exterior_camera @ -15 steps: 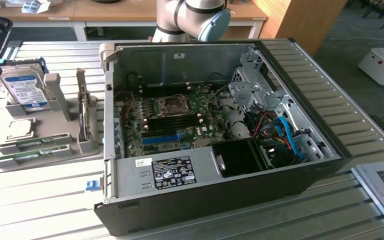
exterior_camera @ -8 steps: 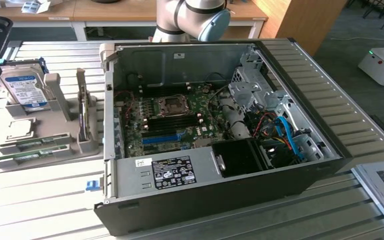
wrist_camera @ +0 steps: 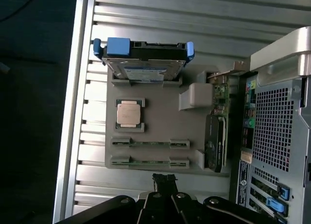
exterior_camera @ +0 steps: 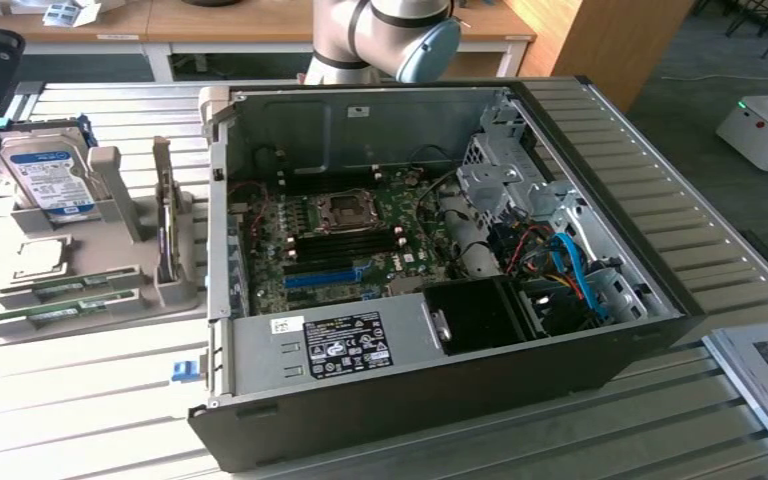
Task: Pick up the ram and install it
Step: 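Pick up the ram and move it above insertion slot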
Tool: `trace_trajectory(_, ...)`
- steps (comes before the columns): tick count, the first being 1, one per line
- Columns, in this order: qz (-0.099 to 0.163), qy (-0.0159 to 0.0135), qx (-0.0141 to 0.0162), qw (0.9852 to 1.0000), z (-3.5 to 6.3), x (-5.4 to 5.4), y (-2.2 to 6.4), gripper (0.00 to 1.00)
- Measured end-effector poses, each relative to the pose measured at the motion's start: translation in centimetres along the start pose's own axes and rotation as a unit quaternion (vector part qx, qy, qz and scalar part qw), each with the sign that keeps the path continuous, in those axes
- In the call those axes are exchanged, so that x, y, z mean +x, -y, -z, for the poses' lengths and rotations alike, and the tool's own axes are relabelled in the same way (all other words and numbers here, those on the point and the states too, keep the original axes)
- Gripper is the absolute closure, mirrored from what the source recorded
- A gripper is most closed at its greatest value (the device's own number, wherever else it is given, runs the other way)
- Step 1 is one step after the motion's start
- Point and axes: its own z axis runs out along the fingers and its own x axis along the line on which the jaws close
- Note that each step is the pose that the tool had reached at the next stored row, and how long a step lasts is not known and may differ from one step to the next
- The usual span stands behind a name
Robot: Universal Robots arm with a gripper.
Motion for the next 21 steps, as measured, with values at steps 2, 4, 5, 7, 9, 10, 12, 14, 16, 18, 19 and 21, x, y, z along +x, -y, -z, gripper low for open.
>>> trace_trajectory(2,0.015,-0.0007,-0.0002,0.9999,0.00,0.00,0.00,0.90)
trace_trajectory(4,0.027,-0.0013,-0.0002,0.9996,0.00,0.00,0.00,0.90)
trace_trajectory(5,0.033,-0.0015,-0.0002,0.9994,0.00,0.00,0.00,0.90)
trace_trajectory(7,0.048,-0.0022,-0.0003,0.9989,0.00,0.00,0.00,0.90)
trace_trajectory(9,0.062,-0.0028,-0.0006,0.9981,0.00,0.00,0.00,0.90)
trace_trajectory(10,0.069,-0.0031,-0.0008,0.9976,0.00,0.00,0.00,0.90)
trace_trajectory(12,0.082,-0.0037,-0.0011,0.9966,0.00,0.00,0.00,0.90)
trace_trajectory(14,0.096,-0.0043,-0.0014,0.9954,0.00,0.00,0.00,0.90)
trace_trajectory(16,0.109,-0.0049,-0.0017,0.9940,0.00,0.00,0.00,0.90)
trace_trajectory(18,0.122,-0.0054,-0.0020,0.9925,0.00,0.00,0.00,0.90)
trace_trajectory(19,0.129,-0.0058,-0.0022,0.9916,0.00,0.00,0.00,0.90)
trace_trajectory(21,0.149,-0.0067,-0.0026,0.9888,0.00,0.00,0.00,0.90)
